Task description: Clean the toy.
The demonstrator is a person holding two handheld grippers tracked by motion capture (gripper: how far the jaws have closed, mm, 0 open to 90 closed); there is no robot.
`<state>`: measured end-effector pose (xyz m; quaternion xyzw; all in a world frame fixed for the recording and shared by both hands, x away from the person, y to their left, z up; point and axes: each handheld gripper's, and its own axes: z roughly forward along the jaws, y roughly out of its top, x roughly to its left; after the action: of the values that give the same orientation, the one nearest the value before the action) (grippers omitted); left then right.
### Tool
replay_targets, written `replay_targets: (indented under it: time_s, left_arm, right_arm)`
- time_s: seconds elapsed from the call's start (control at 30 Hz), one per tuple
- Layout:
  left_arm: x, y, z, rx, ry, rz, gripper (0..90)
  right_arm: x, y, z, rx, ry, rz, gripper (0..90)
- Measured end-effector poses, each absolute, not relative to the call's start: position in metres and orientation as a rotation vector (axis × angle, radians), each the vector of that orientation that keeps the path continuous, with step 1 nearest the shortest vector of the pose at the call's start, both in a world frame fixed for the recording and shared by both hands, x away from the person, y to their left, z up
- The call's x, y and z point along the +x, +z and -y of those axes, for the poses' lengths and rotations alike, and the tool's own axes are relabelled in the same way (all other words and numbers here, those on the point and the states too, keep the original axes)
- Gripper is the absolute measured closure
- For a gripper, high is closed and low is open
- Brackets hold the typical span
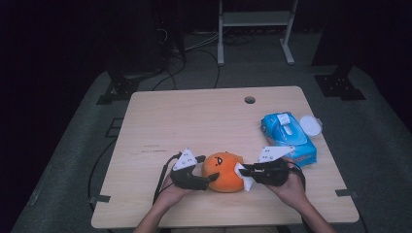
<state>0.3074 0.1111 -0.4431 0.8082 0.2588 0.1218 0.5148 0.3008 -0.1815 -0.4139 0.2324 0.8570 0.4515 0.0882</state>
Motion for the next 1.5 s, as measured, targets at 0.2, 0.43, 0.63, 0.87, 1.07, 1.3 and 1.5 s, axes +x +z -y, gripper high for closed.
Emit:
replay_targets:
  time_s: [0.2, 0.43, 0.63, 0.87, 1.07, 1.3, 1.5]
  left_arm:
    - [0.307, -0.446, -0.108, 1.944, 0.290, -0.613, 22.2]
    - [0.308, -0.447, -0.111, 1.937, 0.275, -0.617, 22.0]
    - [0.309, -0.445, -0.112, 1.901, 0.179, -0.590, 13.8]
    - [0.301, -0.445, -0.099, 1.956, 0.243, -0.487, 15.0]
    - [0.303, -0.448, -0.102, 1.965, 0.266, -0.504, 19.4]
    - [0.294, -0.445, -0.093, 1.997, 0.333, -0.397, 22.9]
    - [0.299, -0.444, -0.099, 1.958, 0.252, -0.453, 17.6]
  right_arm:
    - [0.289, -0.409, 0.162, 0.586, 1.393, -2.588, 79.8]
    - [0.294, -0.409, 0.168, 0.606, 1.368, -2.588, 79.9]
    - [0.304, -0.415, 0.186, 0.704, 1.368, -2.580, 79.9]
    - [0.297, -0.406, 0.166, 0.632, 1.385, -2.570, 79.9]
    - [0.299, -0.403, 0.162, 0.601, 1.343, -2.561, 79.9]
    - [0.300, -0.400, 0.169, 0.648, 1.388, -2.530, 79.9]
    - [0.299, -0.401, 0.167, 0.624, 1.360, -2.551, 79.9]
